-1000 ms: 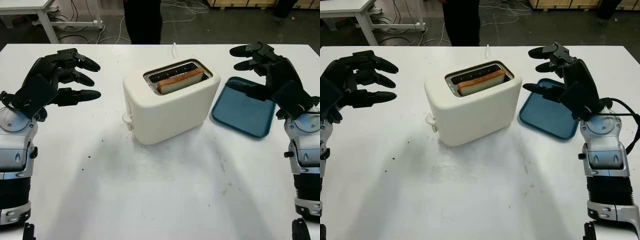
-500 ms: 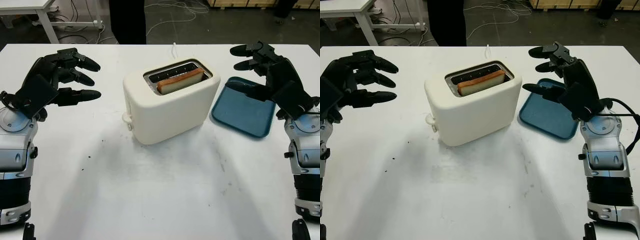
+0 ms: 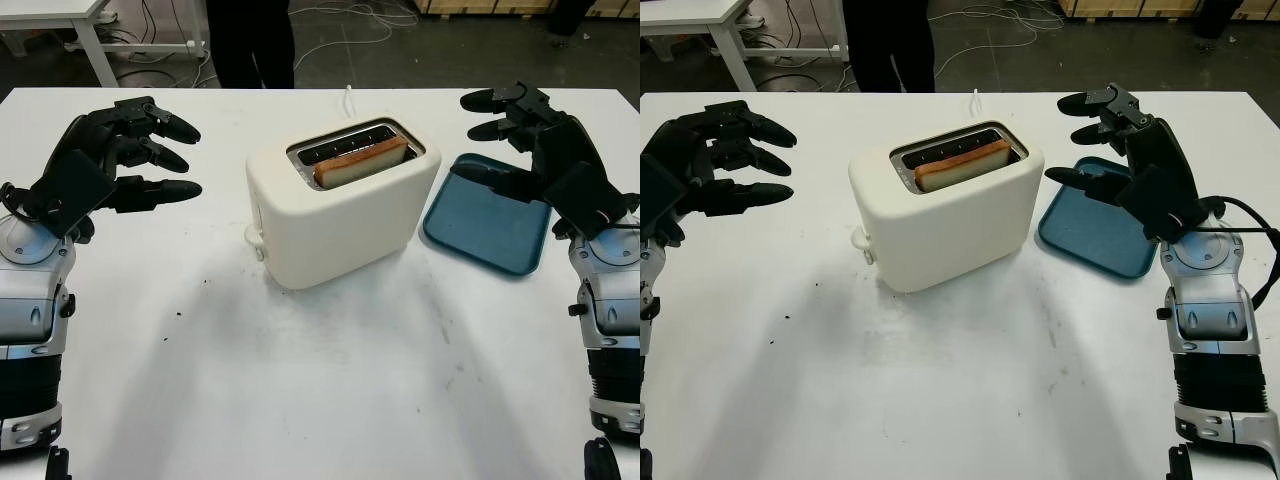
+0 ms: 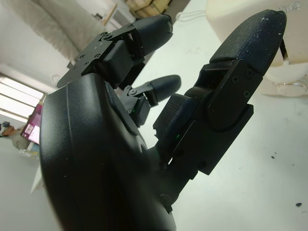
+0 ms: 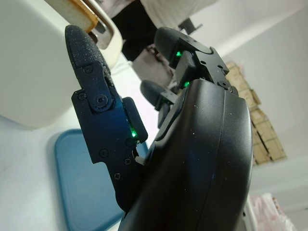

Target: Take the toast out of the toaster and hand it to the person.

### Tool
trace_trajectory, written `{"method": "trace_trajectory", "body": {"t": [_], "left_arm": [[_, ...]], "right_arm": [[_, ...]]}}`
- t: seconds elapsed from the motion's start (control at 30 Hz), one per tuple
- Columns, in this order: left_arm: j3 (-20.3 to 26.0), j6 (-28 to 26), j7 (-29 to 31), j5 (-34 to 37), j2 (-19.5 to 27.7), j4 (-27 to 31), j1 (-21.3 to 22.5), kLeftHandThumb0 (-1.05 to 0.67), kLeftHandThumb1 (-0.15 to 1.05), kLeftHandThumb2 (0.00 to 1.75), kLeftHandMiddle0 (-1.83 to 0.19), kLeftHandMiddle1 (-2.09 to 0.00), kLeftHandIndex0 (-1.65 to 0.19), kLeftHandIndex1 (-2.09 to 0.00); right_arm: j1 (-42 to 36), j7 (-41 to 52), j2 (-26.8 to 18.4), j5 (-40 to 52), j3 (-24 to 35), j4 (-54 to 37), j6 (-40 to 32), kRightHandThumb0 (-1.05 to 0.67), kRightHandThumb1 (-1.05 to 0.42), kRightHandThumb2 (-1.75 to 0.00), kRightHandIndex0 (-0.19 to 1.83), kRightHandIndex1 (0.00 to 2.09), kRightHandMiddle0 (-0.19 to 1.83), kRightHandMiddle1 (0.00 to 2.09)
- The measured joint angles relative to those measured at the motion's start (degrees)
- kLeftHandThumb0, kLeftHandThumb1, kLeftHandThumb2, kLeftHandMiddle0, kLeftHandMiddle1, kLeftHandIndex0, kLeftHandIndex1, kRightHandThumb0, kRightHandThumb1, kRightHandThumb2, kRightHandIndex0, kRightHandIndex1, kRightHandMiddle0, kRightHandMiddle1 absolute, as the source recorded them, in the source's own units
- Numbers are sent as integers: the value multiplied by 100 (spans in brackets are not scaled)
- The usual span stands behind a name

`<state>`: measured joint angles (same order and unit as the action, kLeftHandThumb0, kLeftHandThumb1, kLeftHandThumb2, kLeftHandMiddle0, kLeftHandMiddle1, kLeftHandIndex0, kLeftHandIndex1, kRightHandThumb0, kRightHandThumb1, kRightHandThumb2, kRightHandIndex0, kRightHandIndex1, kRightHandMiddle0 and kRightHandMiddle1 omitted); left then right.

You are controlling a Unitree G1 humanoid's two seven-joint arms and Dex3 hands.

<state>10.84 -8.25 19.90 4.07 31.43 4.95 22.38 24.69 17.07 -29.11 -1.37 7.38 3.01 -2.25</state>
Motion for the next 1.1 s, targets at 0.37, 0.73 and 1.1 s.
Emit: {"method": "trace_trajectory", "body": {"t": [0.37,0.73,1.1], "left_arm": [[3,0,1,2,0,0,0,-105,61,0,-58,-107,-57,-95],[3,20,0,0,0,0,0,-105,62,0,-60,-107,-58,-95],[5,19,0,1,0,0,0,-105,63,0,-59,-107,-58,-95]], "right_arm": [[1,0,0,3,0,39,1,-65,-79,0,10,116,21,81],[0,0,0,19,0,45,2,-64,-78,0,9,118,20,82],[0,0,0,22,0,44,2,-63,-78,0,9,117,20,82]]}}
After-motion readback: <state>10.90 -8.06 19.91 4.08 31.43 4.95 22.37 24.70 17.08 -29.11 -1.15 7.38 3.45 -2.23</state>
